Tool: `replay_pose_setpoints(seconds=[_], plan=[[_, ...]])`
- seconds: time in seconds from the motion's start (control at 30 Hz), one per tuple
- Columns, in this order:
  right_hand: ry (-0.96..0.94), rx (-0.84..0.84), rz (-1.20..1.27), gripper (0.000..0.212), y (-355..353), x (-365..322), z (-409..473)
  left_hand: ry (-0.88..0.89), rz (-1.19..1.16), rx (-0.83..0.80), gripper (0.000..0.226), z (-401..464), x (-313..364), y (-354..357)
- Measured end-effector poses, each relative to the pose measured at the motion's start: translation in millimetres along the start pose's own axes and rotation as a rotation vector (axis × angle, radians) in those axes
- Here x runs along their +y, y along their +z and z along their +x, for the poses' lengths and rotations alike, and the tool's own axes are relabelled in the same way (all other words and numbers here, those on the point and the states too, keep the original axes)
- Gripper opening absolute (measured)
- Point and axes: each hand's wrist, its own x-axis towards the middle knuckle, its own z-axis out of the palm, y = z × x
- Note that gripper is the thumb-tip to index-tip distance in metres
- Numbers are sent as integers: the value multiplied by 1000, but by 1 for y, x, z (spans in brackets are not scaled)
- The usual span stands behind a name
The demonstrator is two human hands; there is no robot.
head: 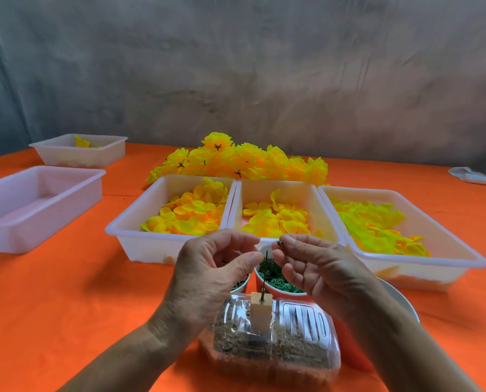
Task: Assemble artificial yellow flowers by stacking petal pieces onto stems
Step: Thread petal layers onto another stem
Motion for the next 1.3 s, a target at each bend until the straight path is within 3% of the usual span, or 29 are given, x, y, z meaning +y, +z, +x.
replay_pose_setpoints(seconds=[0.23, 0.47, 0.63, 0.8, 1.0, 1.17, 1.3], plan=[[-21, -44, 30, 8, 3, 0, -13, 8, 22, 3, 26, -18, -5, 5], [-94, -48, -104, 13, 6, 0, -16, 27, 25, 112, 23, -16, -2, 14], [-156, -42, -148, 21, 10, 2, -14, 11, -9, 94, 27, -13, 1, 21], [-171, -36, -132, 13, 11, 5, -14, -14, 6, 101, 7, -10, -1, 22], [-176, -35, -120, 12, 16, 8, -15, -21, -48, 136, 32, -12, 2, 25], [-183, -21, -155, 14, 19, 9, -16, -46, -82, 148, 13, -11, 0, 24], [-205, -34, -166, 15, 19, 11, -17, -48, -94, 145, 11, -12, 1, 24]])
